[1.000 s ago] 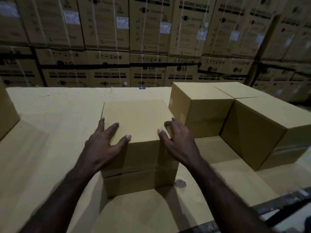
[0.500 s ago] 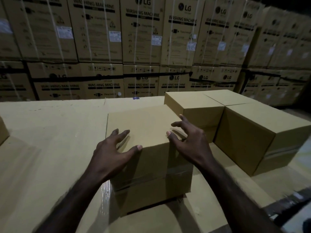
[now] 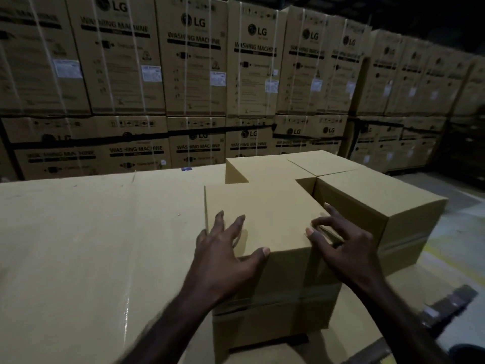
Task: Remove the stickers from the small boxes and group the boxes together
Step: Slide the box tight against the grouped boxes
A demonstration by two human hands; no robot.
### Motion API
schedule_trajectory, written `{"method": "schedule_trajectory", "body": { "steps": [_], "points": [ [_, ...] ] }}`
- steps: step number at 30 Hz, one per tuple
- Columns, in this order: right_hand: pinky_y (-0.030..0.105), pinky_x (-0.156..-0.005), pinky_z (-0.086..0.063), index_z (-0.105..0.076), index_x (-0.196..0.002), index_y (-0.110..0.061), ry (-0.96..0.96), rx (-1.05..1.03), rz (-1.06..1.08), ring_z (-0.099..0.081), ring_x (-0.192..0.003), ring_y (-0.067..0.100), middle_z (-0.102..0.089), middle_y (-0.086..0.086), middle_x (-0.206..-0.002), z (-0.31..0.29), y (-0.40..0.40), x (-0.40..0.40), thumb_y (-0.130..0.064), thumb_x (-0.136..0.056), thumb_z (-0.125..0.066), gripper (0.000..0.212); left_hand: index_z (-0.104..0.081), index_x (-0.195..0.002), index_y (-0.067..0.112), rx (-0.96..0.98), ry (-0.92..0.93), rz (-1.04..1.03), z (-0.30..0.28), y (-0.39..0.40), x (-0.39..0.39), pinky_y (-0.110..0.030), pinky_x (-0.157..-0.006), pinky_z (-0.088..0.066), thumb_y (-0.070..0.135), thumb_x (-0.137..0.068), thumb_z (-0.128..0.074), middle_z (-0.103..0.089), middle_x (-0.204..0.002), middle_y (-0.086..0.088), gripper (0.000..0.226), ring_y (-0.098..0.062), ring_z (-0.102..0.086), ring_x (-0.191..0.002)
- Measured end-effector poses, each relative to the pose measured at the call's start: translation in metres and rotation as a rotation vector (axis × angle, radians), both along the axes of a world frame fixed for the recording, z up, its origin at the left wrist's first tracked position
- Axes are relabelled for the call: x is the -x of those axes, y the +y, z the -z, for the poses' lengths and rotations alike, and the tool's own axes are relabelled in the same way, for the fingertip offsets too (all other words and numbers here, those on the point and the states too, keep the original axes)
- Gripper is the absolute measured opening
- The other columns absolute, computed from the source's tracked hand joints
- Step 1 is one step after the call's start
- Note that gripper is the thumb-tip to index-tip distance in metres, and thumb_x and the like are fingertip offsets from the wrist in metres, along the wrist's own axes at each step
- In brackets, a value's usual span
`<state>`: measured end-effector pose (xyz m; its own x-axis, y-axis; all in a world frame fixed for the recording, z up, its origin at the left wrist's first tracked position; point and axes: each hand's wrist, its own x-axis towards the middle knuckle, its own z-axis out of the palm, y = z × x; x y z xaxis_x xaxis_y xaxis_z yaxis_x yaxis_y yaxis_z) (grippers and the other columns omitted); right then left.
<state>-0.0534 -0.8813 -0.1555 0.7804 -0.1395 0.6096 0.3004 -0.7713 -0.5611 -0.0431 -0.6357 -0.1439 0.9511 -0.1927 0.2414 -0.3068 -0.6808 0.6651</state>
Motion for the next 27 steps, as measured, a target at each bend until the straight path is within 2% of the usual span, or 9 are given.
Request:
{"method": "schedule_trajectory", "body": {
  "steps": [2,5,9,15,17,20,22,24,27],
  "points": [
    [-0.001,-0.063,-0.045,-0.068,-0.099,-0.024,0.012,-0.011,0.003,-0.051,-0.12,0.013,-0.047,0.003,-0.145,0.005,-0.024,-0.001,-0.028,-0.081,-0.072,0.019,-0.021,-0.148,0.045,-0.008,0.021,0.013,0.003,-0.024,-0.004,-0.047,-0.115,-0.023,0.068,-0.077,-0.059,0.0,-0.162,0.008,0.085,-0.028,-0.009,-0.147],
    [0.008,-0.061,-0.051,-0.065,-0.099,-0.031,0.022,-0.013,0.017,-0.054,-0.119,0.014,-0.046,0.001,-0.147,0.01,-0.061,-0.007,-0.033,-0.081,-0.071,0.019,-0.019,-0.148,0.045,-0.033,0.037,0.022,0.008,-0.061,-0.01,-0.047,-0.114,-0.024,0.069,-0.078,-0.058,0.002,-0.161,0.009,0.084,-0.027,-0.007,-0.147],
    [0.018,-0.069,-0.056,-0.064,-0.099,-0.034,0.026,-0.008,0.014,-0.055,-0.121,0.017,-0.048,0.001,-0.146,0.01,-0.104,-0.02,-0.038,-0.08,-0.07,0.02,-0.019,-0.148,0.047,-0.014,0.078,0.012,0.012,-0.105,-0.021,-0.048,-0.113,-0.024,0.069,-0.076,-0.059,0.003,-0.161,0.011,0.085,-0.027,-0.007,-0.147],
    [0.042,-0.077,-0.06,-0.065,-0.104,-0.032,0.019,0.101,-0.003,-0.052,-0.124,0.018,-0.057,0.0,-0.135,0.023,-0.146,-0.041,-0.061,-0.086,-0.051,0.037,-0.022,-0.148,0.047,-0.008,0.086,-0.071,0.017,-0.146,-0.033,-0.045,-0.115,-0.022,0.07,-0.075,-0.059,0.001,-0.161,0.013,0.085,-0.023,-0.007,-0.148],
    [0.048,-0.087,-0.056,-0.067,-0.107,-0.025,-0.008,0.165,0.008,-0.047,-0.126,0.014,-0.061,0.001,-0.129,0.033,-0.153,-0.047,-0.056,-0.09,-0.044,0.042,-0.022,-0.148,0.047,-0.018,0.086,-0.103,0.021,-0.154,-0.034,-0.044,-0.116,-0.02,0.071,-0.075,-0.057,0.002,-0.161,0.013,0.084,-0.021,-0.005,-0.148],
    [0.053,-0.113,-0.031,-0.069,-0.109,-0.017,-0.111,0.341,0.048,-0.049,-0.125,0.018,-0.066,0.005,-0.122,0.045,-0.161,-0.055,-0.051,-0.098,-0.032,0.052,-0.022,-0.148,0.046,-0.059,0.082,-0.146,0.026,-0.163,-0.034,-0.043,-0.116,-0.02,0.079,-0.073,-0.051,0.003,-0.16,0.014,0.086,-0.019,-0.004,-0.148],
    [0.053,-0.117,-0.022,-0.071,-0.109,-0.015,-0.136,0.408,0.081,-0.052,-0.126,0.026,-0.067,0.008,-0.122,0.045,-0.164,-0.06,-0.048,-0.1,-0.027,0.056,-0.021,-0.147,0.047,-0.082,0.075,-0.175,0.026,-0.167,-0.035,-0.041,-0.116,-0.02,0.088,-0.065,-0.039,0.003,-0.16,0.014,0.094,-0.019,-0.006,-0.147],
    [0.055,-0.117,-0.019,-0.072,-0.108,-0.013,-0.145,0.462,0.111,-0.053,-0.127,0.03,-0.067,0.01,-0.122,0.044,-0.167,-0.066,-0.046,-0.1,-0.028,0.055,-0.019,-0.147,0.05,-0.107,0.056,-0.206,0.026,-0.171,-0.036,-0.041,-0.116,-0.021,0.091,-0.056,-0.026,0.005,-0.16,0.014,0.1,-0.019,-0.006,-0.147],
    [0.059,-0.116,-0.017,-0.072,-0.107,-0.013,-0.151,0.537,0.143,-0.05,-0.13,0.032,-0.066,0.012,-0.123,0.042,-0.173,-0.072,-0.044,-0.096,-0.035,0.05,-0.015,-0.145,0.055,-0.153,0.03,-0.238,0.025,-0.177,-0.039,-0.041,-0.116,-0.019,0.097,-0.05,-0.016,0.016,-0.157,0.016,0.104,-0.017,0.005,-0.148]
  ]
}}
